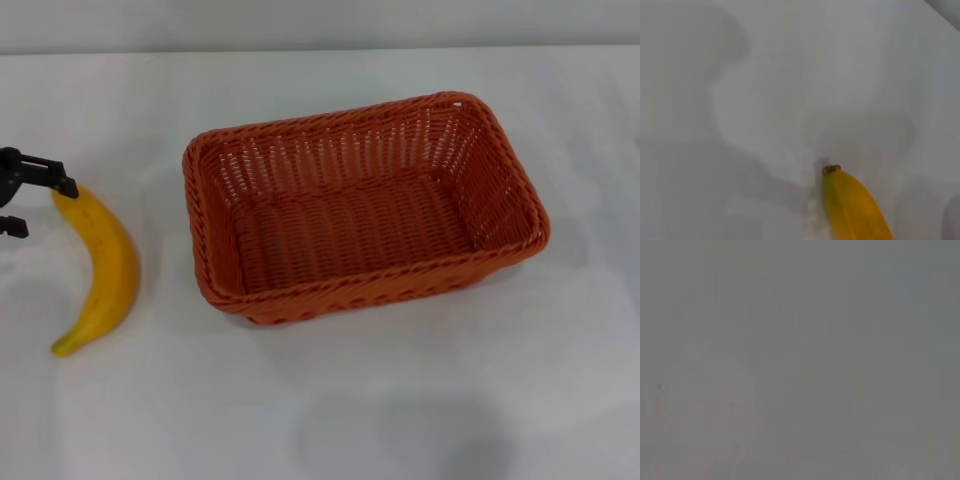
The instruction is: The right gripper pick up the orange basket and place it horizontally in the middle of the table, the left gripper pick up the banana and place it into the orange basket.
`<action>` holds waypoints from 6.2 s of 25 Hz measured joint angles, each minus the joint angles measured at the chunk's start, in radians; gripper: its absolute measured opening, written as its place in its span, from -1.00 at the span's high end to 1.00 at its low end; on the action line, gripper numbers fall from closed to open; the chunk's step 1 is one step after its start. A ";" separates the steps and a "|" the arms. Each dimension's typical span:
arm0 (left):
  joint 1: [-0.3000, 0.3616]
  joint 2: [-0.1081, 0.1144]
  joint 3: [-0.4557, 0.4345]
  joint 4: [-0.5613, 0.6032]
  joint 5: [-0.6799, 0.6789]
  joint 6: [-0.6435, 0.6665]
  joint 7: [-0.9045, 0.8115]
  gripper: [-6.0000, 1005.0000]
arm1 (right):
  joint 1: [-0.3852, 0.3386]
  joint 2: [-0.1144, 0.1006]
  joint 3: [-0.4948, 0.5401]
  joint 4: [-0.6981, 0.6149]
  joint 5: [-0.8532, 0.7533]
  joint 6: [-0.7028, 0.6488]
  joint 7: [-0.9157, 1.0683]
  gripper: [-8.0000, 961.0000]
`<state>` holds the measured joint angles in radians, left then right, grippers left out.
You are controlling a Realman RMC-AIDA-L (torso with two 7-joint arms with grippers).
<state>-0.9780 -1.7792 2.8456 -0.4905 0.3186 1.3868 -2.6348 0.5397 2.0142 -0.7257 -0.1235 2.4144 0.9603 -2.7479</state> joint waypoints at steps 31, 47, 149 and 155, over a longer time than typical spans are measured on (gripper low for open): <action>0.022 -0.017 0.000 0.180 -0.050 -0.185 -0.039 -0.60 | -0.001 -0.005 0.011 -0.005 0.000 -0.006 0.001 -0.34; 0.042 -0.014 0.000 0.188 -0.038 -0.163 -0.005 -0.16 | -0.001 -0.001 0.011 -0.007 0.004 -0.003 0.001 -0.34; 0.546 -0.300 -0.004 0.420 -1.949 0.091 2.022 -0.73 | -0.081 -0.005 0.094 -0.036 0.013 0.068 -0.003 -0.37; 0.669 -0.306 -0.005 0.558 -2.091 0.074 2.233 -0.73 | -0.081 -0.004 0.085 -0.036 0.005 0.067 -0.005 -0.37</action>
<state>-0.3087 -2.0851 2.8408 0.0673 -1.7722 1.4605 -0.4016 0.4586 2.0097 -0.6411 -0.1596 2.4198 1.0269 -2.7529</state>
